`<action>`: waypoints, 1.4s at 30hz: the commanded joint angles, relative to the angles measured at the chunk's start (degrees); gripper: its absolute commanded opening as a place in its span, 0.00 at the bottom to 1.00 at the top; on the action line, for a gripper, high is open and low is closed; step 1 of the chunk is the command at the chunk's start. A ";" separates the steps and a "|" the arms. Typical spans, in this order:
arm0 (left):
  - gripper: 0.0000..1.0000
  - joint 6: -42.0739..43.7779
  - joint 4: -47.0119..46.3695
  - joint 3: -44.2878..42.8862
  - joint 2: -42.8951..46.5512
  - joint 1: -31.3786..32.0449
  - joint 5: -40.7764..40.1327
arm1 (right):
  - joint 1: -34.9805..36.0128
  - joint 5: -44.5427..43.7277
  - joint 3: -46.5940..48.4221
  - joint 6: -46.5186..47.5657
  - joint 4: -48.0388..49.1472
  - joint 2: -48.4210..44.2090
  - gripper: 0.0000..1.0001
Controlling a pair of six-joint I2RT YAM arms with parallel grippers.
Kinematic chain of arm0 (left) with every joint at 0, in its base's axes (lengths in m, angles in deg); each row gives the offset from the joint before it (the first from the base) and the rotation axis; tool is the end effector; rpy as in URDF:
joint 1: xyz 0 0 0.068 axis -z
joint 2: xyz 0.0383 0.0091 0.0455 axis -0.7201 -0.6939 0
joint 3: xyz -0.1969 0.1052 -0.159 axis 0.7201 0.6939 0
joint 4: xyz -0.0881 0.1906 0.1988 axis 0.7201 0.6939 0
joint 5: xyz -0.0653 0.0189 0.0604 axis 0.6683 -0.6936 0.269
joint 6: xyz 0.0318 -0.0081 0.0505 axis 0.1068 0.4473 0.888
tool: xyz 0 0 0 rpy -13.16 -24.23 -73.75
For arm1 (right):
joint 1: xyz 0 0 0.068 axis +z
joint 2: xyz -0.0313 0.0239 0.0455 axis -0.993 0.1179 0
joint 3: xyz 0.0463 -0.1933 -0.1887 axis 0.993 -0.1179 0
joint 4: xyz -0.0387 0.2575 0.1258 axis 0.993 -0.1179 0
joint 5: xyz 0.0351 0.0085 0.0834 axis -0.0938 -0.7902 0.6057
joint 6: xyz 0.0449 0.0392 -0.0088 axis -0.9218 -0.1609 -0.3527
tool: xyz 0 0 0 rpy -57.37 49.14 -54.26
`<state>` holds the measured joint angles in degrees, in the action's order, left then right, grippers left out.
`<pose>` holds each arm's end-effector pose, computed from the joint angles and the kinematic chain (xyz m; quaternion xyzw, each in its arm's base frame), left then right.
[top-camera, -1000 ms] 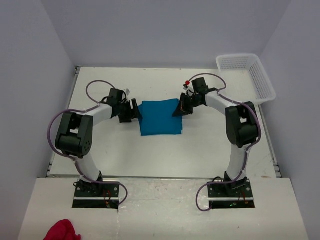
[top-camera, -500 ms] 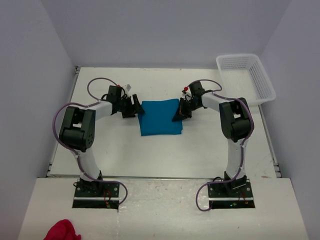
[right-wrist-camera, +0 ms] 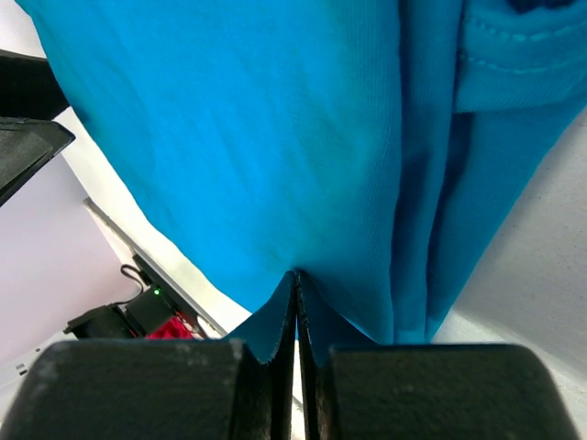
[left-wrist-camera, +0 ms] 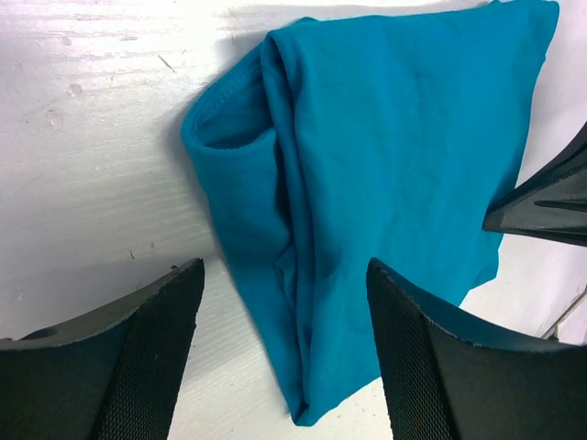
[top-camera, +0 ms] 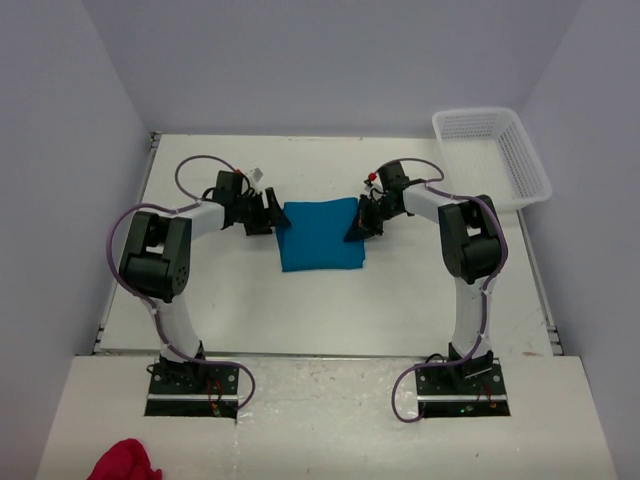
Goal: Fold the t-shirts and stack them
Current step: Put the neatly folded tshirt into the corner of the board with the left arm
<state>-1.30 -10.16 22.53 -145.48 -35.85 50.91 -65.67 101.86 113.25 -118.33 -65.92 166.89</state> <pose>0.3995 -0.0933 0.1220 -0.0696 0.9186 -0.3213 0.2195 0.4226 0.1627 0.1117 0.0561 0.9264 0.3705 0.0361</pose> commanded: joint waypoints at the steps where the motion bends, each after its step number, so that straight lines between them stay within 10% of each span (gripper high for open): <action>1: 0.74 1.33 2.90 2.62 -2.43 0.85 0.09 | -0.25 -0.56 2.09 -0.80 -0.49 -0.53 0.00; 13: 0.71 -1.22 -0.87 1.74 -8.32 5.51 1.50 | -0.34 -0.38 1.48 -1.15 -0.31 -1.59 0.00; 28: 0.00 -0.78 -0.97 -3.70 -14.47 5.43 0.62 | -0.34 -0.91 -3.26 -2.12 1.97 -7.64 0.00; 42: 0.00 8.71 16.78 -16.00 -10.52 5.25 -23.45 | 5.37 -8.11 -17.24 -1.50 1.98 -34.95 0.00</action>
<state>0.95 -3.45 8.36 -155.43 -29.66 43.56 -62.70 97.08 97.89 -119.84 -63.66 138.43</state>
